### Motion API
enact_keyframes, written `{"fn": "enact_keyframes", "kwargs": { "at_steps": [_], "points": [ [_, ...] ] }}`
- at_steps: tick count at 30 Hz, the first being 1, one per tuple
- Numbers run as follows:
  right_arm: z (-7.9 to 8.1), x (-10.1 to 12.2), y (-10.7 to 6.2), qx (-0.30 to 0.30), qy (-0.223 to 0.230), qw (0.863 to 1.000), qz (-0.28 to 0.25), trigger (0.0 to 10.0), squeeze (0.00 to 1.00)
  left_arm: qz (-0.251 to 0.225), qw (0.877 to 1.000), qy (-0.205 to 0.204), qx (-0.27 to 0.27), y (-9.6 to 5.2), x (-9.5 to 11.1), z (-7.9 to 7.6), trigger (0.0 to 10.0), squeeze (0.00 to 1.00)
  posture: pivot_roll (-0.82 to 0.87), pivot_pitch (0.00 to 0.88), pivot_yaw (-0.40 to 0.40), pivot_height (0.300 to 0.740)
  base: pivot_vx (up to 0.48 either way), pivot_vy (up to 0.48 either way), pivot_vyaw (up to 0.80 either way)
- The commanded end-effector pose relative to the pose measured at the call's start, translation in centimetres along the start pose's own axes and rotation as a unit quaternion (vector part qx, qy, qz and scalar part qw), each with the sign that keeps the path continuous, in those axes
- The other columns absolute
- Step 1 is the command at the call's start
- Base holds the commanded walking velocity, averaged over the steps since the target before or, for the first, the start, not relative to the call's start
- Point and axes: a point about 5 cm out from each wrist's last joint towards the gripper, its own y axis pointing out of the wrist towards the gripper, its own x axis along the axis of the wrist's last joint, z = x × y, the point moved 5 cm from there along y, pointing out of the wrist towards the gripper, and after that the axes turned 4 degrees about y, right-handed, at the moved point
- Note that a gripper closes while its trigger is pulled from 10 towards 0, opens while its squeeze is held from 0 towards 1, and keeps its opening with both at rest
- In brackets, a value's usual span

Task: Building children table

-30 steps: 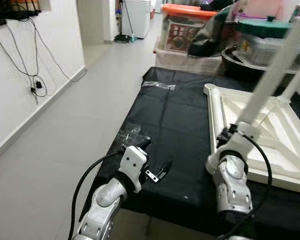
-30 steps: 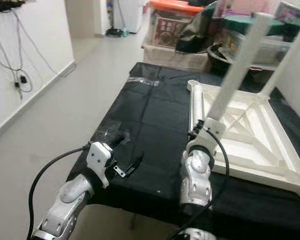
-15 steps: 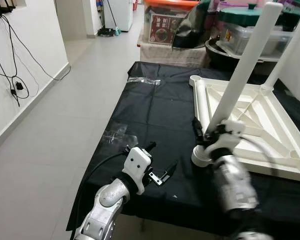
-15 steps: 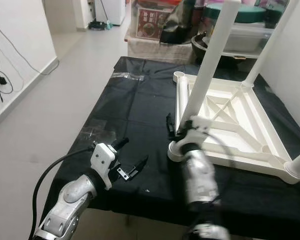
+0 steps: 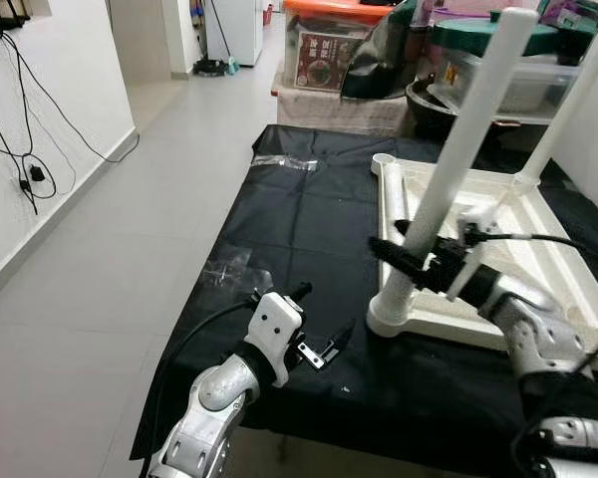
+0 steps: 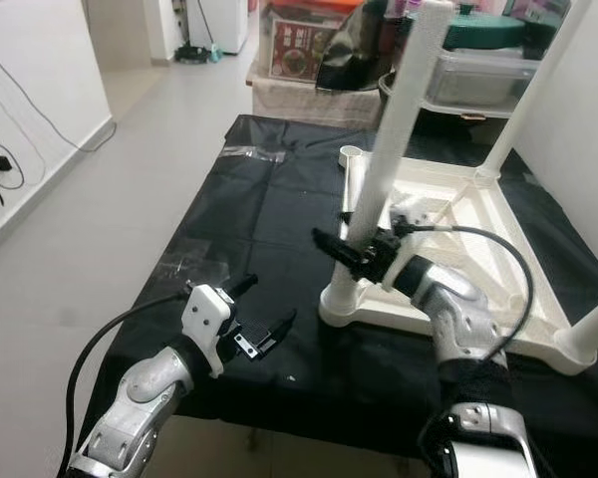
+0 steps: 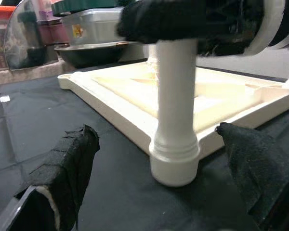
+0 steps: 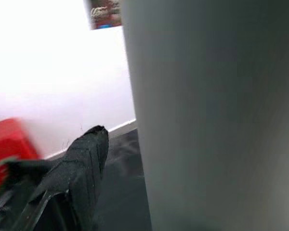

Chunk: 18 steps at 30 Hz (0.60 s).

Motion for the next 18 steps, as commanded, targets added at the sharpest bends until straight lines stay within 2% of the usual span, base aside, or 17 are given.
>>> {"fn": "enact_keyframes", "kwargs": {
  "at_steps": [1, 2, 3, 4, 5, 9, 10, 11, 12, 13, 14, 15, 18],
  "points": [
    [1.1, -1.2, 0.8, 0.039, 0.005, 0.999, 0.021, 10.0, 0.00, 0.010, 1.000, 0.002, -0.008, 0.1, -0.4, -0.3, 10.0, 0.00, 0.12, 0.000, -0.096, 0.740, 0.000, 0.000, 0.00],
    [1.5, -1.9, 1.2, 0.060, 0.004, 0.997, 0.039, 6.7, 0.00, 0.010, 1.000, 0.002, -0.008, 0.1, -0.4, -0.3, 10.0, 0.00, 0.13, 0.000, -0.099, 0.740, 0.000, 0.000, 0.00],
    [1.5, -1.9, 1.2, 0.060, 0.004, 0.997, 0.039, 6.7, 0.00, 0.010, 1.000, 0.002, -0.008, 0.1, -0.4, -0.3, 10.0, 0.00, 0.13, 0.000, -0.099, 0.740, 0.000, 0.000, 0.00],
    [1.8, -2.4, 1.5, 0.071, 0.004, 0.996, 0.050, 0.0, 0.00, 0.010, 1.000, 0.002, -0.009, 0.1, -0.4, -0.4, 10.0, 0.00, 0.13, 0.000, -0.099, 0.740, 0.000, 0.000, 0.00],
    [2.2, -2.8, 1.6, 0.082, 0.009, 0.995, 0.058, 0.0, 0.00, 0.011, 1.000, 0.002, -0.009, 0.0, -0.5, -0.4, 10.0, 0.00, 0.13, 0.000, -0.100, 0.740, 0.000, 0.000, 0.00],
    [1.9, -3.2, 2.0, 0.046, 0.002, 0.998, 0.048, 0.0, 0.00, 0.012, 1.000, 0.002, -0.009, -0.1, -0.5, -0.4, 10.0, 0.00, 0.12, 0.000, -0.093, 0.740, 0.000, 0.000, 0.00],
    [0.9, -2.9, 2.1, -0.011, -0.017, 0.999, 0.028, 0.0, 0.00, 0.014, 1.000, 0.001, -0.010, -0.1, -0.6, -0.4, 10.0, 0.00, 0.12, 0.000, -0.093, 0.740, 0.000, 0.000, 0.00],
    [0.9, -2.9, 2.1, -0.011, -0.017, 0.999, 0.028, 0.0, 0.00, 0.014, 1.000, 0.001, -0.010, -0.1, -0.6, -0.4, 10.0, 0.00, 0.12, 0.000, -0.093, 0.740, 0.000, 0.000, 0.00],
    [-1.2, -1.8, 1.7, -0.119, -0.021, 0.992, -0.024, 0.0, 0.00, 0.015, 1.000, 0.000, -0.011, -0.1, -0.7, -0.4, 10.0, 0.00, 0.11, 0.000, -0.089, 0.740, 0.000, 0.000, 0.00],
    [-2.7, -1.1, 1.1, -0.193, -0.016, 0.979, -0.058, 0.0, 0.00, 0.016, 1.000, -0.001, -0.011, -0.1, -0.7, -0.4, 10.0, 0.00, 0.11, 0.000, -0.089, 0.740, 0.000, 0.000, 0.00],
    [-2.7, -1.1, 1.1, -0.193, -0.016, 0.979, -0.058, 0.0, 0.00, 0.016, 1.000, -0.001, -0.011, -0.1, -0.7, -0.4, 10.0, 0.00, 0.11, 0.000, -0.089, 0.740, 0.000, 0.000, 0.00],
    [-3.8, -0.8, 0.2, -0.261, 0.000, 0.962, -0.087, 0.0, 0.00, 0.017, 1.000, -0.002, -0.012, -0.2, -0.8, -0.4, 10.0, 0.00, 0.10, 0.000, -0.079, 0.740, 0.000, 0.000, 0.00],
    [-3.8, -0.8, 0.2, -0.261, 0.000, 0.962, -0.087, 0.0, 0.00, 0.017, 1.000, -0.002, -0.012, -0.2, -0.8, -0.4, 10.0, 0.00, 0.10, 0.000, -0.079, 0.740, 0.000, 0.000, 0.00]
  ]
}}
